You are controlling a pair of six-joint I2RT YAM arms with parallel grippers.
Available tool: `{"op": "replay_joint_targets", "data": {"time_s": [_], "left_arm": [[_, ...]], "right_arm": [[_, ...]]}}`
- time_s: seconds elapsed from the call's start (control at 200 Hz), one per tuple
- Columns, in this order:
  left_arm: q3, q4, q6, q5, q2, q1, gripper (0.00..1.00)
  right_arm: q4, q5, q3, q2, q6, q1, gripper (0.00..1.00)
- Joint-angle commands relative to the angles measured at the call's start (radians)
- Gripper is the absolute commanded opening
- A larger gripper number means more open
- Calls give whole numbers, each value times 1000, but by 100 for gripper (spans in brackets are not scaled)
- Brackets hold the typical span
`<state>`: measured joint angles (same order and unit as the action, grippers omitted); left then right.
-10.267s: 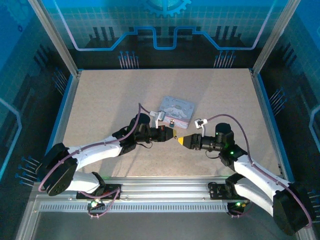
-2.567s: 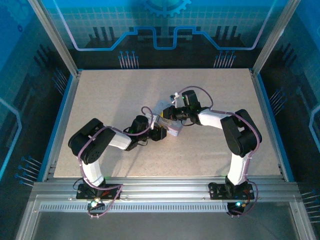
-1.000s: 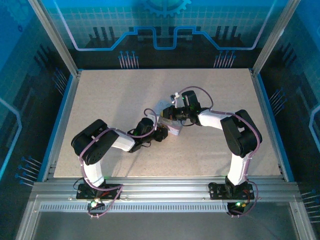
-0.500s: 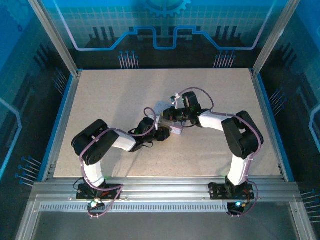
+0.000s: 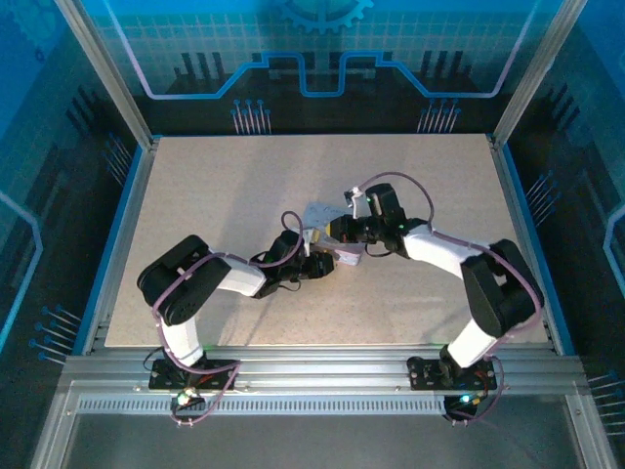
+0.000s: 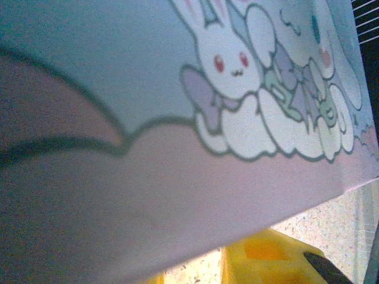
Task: Unlock the padlock with the key
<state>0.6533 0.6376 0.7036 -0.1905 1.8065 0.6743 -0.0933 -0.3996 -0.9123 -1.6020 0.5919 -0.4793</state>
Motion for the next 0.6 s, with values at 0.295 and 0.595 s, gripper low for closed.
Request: {"op": "replay_joint_targets", "data": {"time_s": [0.295, 0.595], "left_arm": [[9, -53, 28, -28, -60, 4, 24], [22, -73, 49, -31, -63, 3, 21]], "right_arm": [[161, 172, 189, 314, -139, -10, 7], [177, 240, 316, 461, -152, -47, 7]]}}
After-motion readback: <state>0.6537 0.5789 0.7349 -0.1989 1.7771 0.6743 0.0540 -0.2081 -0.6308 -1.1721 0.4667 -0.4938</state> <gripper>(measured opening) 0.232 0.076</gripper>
